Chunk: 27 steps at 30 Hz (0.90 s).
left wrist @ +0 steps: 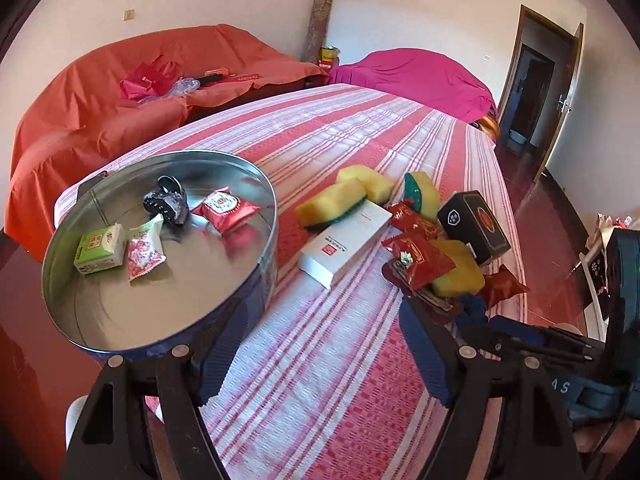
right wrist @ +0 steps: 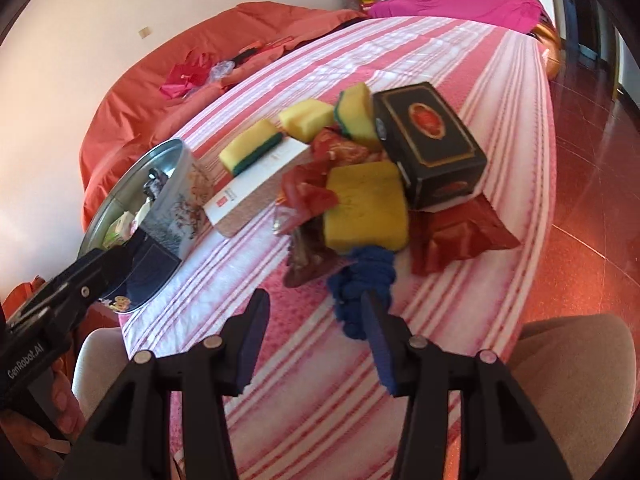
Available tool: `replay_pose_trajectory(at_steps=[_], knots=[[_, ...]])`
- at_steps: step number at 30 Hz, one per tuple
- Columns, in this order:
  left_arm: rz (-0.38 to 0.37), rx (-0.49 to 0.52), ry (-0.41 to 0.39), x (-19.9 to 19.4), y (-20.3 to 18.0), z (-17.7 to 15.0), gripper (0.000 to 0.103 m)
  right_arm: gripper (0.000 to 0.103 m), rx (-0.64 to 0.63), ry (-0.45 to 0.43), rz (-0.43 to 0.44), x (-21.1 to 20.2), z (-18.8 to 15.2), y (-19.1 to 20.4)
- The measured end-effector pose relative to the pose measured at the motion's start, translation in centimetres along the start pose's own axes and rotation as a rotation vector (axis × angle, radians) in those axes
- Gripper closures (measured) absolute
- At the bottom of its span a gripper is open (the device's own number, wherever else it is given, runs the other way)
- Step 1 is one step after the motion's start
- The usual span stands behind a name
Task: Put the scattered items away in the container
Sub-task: 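Grasp the brown hair clip with the left gripper while the right gripper grasps the blue knitted item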
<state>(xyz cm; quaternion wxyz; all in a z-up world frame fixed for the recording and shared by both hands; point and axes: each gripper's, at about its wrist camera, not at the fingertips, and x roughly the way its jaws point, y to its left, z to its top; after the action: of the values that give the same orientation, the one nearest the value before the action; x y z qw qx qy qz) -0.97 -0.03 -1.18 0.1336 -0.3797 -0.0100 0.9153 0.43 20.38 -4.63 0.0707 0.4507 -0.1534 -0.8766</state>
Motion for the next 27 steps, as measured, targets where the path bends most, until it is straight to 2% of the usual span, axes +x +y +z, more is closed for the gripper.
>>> replay_pose_trajectory(at_steps=[5,8,10,15,18,19,23,25,27], knots=[[0.003,0.028,0.020,0.2,-0.9,-1.2,0.023,0.054,0.056,-0.007,-0.008,0.4,-0.3,-2.2],[0.008,0.024,0.023,0.1,-0.7,-1.5,0.024,0.054,0.088,-0.002,0.018,1.2,0.2,-3.1],[0.012,0.015,0.029,0.1,-0.4,-1.5,0.023,0.054,0.065,-0.006,0.018,1.6,0.5,-3.1],[0.026,-0.020,0.031,0.3,0.4,-1.6,0.024,0.067,-0.042,0.018,0.027,2.4,0.3,-1.8],[0.029,-0.044,0.033,0.3,0.8,-1.6,0.023,0.068,-0.103,0.049,0.096,2.3,-0.6,-0.5],[0.026,-0.049,0.037,0.4,0.8,-1.6,0.023,0.068,-0.120,0.055,0.116,2.0,-0.9,0.0],[0.019,-0.056,0.045,0.6,0.9,-1.4,0.023,0.065,-0.151,0.012,0.064,1.2,-1.2,0.5],[0.016,-0.058,0.047,0.8,0.7,-1.2,0.023,0.056,-0.112,0.008,0.062,1.3,-1.1,-0.1],[0.003,-0.060,0.067,1.2,0.4,-0.9,0.023,0.054,-0.075,0.031,0.074,1.9,-1.0,-0.6]])
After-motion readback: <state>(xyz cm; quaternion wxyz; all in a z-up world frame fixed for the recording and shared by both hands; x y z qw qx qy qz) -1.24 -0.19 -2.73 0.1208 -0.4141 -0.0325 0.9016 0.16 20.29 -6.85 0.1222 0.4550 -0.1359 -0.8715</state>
